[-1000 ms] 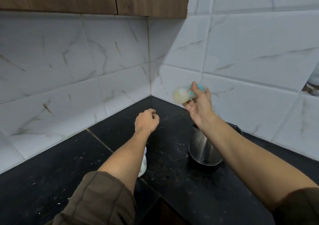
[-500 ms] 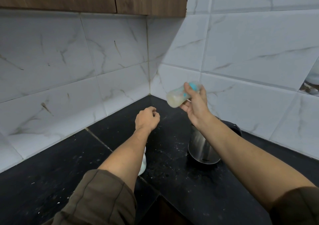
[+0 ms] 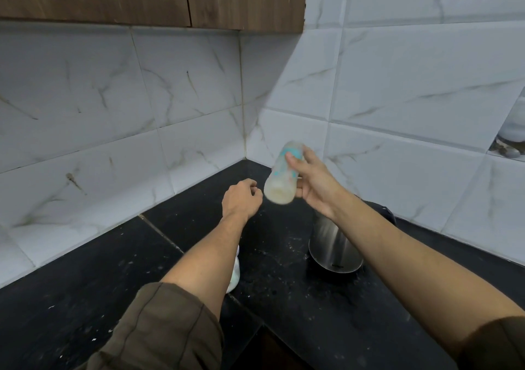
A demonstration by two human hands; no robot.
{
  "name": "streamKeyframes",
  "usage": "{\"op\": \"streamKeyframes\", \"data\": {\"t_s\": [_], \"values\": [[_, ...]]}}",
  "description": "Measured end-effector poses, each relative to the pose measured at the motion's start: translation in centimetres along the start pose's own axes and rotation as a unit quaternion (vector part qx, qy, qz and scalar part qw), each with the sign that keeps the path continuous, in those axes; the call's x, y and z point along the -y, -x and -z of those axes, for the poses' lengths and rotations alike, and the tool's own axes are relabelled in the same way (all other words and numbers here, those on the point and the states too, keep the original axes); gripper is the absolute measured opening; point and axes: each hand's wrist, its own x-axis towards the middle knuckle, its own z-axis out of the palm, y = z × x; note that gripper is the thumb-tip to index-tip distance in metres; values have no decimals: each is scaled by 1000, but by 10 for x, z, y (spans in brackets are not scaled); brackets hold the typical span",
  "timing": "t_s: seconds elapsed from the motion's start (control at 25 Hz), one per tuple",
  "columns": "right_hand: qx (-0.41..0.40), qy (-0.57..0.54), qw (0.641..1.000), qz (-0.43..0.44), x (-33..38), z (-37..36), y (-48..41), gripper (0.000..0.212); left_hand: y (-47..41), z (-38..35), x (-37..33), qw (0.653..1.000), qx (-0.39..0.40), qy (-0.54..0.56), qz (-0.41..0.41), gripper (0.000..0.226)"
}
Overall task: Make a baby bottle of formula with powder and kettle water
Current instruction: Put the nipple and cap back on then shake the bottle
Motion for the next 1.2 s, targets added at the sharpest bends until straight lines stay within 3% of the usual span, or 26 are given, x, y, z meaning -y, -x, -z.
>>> {"op": "streamKeyframes", "data": {"t_s": [0.08, 0.12, 0.24, 0.32, 0.44, 0.52, 0.6, 0.72, 0.8, 0.96, 1.0, 1.08, 1.2], "values": [[63, 49, 997, -1, -3, 2, 7, 65, 0, 0, 0, 1000, 4, 2, 1, 39], [43, 20, 999, 11, -3, 3, 7, 65, 0, 1, 0, 1000, -1, 3, 3, 39], [-136, -146, 979, 46, 2, 10, -7, 65, 2, 1, 2, 1000, -11, 0, 3, 39], [-165, -166, 971, 56, 2, 13, -12, 67, 4, 0, 1, 1000, -8, -1, 1, 40], [-3, -23, 1000, 13, 3, 2, 3, 58, 3, -2, -1, 1000, 2, 2, -3, 37], [89, 15, 996, 4, 1, 1, 8, 63, 1, -1, -3, 1000, 8, -6, -8, 37], [43, -32, 998, 27, 1, -3, 4, 64, 0, 0, -3, 1000, 2, -10, -7, 37], [-116, -155, 980, 40, 3, -6, -8, 55, 1, 2, -1, 1000, -12, -1, -3, 38], [-97, -135, 986, 28, 2, -10, -5, 55, 1, 1, 0, 1000, -11, -7, -4, 36], [48, 3, 999, 10, -1, -14, 6, 67, 2, 4, -1, 999, 8, -44, -9, 28], [33, -19, 999, 29, -1, -13, 5, 68, 1, 3, -1, 999, 3, -35, -7, 30], [-76, -115, 989, 61, 4, -11, -3, 67, 2, 4, 0, 1000, -10, -7, 0, 35], [-238, -233, 941, 67, 6, -9, -16, 75, 3, 3, 2, 1000, -15, 6, 0, 39]]}}
